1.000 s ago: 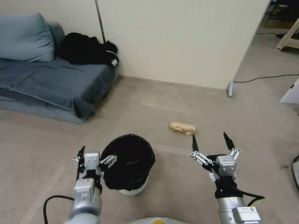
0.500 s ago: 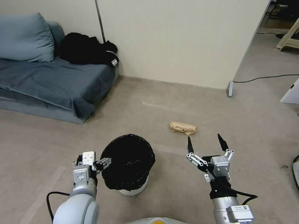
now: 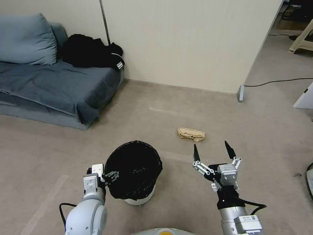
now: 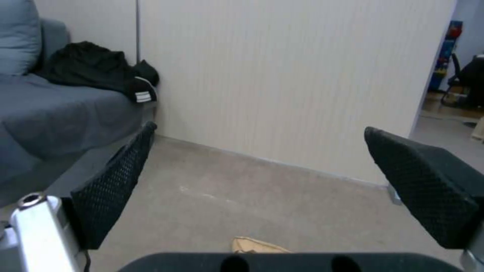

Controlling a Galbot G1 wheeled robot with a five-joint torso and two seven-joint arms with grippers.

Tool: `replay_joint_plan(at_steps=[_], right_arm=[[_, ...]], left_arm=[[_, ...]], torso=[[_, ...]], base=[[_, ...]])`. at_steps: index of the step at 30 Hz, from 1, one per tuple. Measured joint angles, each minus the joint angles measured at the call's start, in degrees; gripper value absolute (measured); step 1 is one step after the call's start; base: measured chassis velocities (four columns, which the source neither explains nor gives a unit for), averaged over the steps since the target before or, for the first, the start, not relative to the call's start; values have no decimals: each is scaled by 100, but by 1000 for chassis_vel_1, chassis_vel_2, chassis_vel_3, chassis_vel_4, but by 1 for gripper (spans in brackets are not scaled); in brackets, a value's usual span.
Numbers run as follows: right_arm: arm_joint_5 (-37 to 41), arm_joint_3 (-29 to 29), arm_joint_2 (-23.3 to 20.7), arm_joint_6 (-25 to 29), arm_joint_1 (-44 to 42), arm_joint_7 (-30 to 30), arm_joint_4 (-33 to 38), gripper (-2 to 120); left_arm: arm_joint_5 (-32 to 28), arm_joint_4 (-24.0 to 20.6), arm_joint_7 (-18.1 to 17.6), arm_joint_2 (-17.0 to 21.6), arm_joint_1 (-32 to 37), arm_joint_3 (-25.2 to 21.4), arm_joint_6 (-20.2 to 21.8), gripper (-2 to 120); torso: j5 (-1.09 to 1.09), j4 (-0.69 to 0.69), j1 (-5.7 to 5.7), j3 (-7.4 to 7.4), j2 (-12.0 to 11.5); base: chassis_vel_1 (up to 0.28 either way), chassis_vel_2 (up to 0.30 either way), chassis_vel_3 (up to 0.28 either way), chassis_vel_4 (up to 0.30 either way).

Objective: Pick up the trash bin, then pick up the garbage from the floor and place it into the trash bin.

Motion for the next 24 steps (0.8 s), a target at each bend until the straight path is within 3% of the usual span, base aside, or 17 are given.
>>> replay_joint_plan(at_steps=[9,17,20,21,24], right_arm=[[-13,-18,0,1,3,-7,-34,100],[-27,-52,0,4,5,-8,-48,100],[-59,-82,0,5,6,0,-53,100],[-59,-82,0,5,6,0,-53,100],[-102,-164,0,-116,7,178,-45,100]], left_arm=[[-309,-5,293,-34,-30,16,257,91],[-297,74,243,-77,-54,-9,254,66],[-297,73,221,-99,-48,-7,251,48],[-297,73,221,-99,-48,-7,251,48],[-285,73,215,-126,-35,-5,248,32]], torso=[[0,0,0,0,0],[1,1,0,0,0],[1,0,0,0,0],[1,0,0,0,0],[0,0,0,0,0]], base=[[0,0,0,0],[0,0,0,0],[0,0,0,0],[0,0,0,0],[0,0,0,0]])
